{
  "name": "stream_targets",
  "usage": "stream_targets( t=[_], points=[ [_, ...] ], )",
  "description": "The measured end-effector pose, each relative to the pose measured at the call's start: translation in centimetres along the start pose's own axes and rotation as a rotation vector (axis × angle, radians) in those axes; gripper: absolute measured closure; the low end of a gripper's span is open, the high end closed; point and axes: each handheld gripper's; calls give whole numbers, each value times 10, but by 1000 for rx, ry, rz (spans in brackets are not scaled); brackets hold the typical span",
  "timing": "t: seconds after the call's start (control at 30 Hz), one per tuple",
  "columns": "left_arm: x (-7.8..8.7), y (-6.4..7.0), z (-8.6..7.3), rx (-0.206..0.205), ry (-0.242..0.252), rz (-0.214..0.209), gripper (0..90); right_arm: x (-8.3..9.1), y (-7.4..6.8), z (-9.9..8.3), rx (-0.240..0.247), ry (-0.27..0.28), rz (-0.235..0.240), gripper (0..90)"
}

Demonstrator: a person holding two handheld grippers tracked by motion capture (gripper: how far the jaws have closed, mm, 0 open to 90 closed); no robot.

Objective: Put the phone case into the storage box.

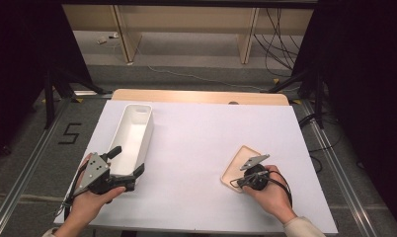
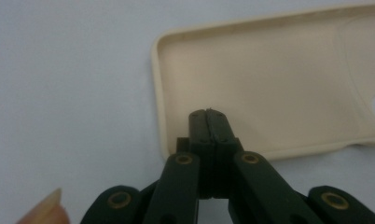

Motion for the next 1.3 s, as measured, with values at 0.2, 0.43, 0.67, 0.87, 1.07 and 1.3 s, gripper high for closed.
stream_targets(
  t=[0.2,0.43,0.67,0.87,1.07,1.3],
  points=[
    [0,0,0,1,0,-1,48,2,2,-1,-19,-16,-11,900],
    [0,0,0,1,1,0,50,4,6,-3,-16,-17,-17,900],
    [0,0,0,1,2,-1,50,5,9,-4,-23,-20,-24,900],
    [0,0,0,1,2,-1,50,8,12,-6,-29,-22,-24,900],
    [0,0,0,1,3,-1,51,10,15,-8,-44,-30,-47,900],
    [0,0,0,1,2,-1,51,13,19,-11,-55,-30,-45,900]
  ],
)
Point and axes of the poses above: each handheld gripper's, and its own axes: x roughly backward along the jaws, z roughly out of its top, y roughly to its right, and after that the axes turned 2 degrees about y, right-handed
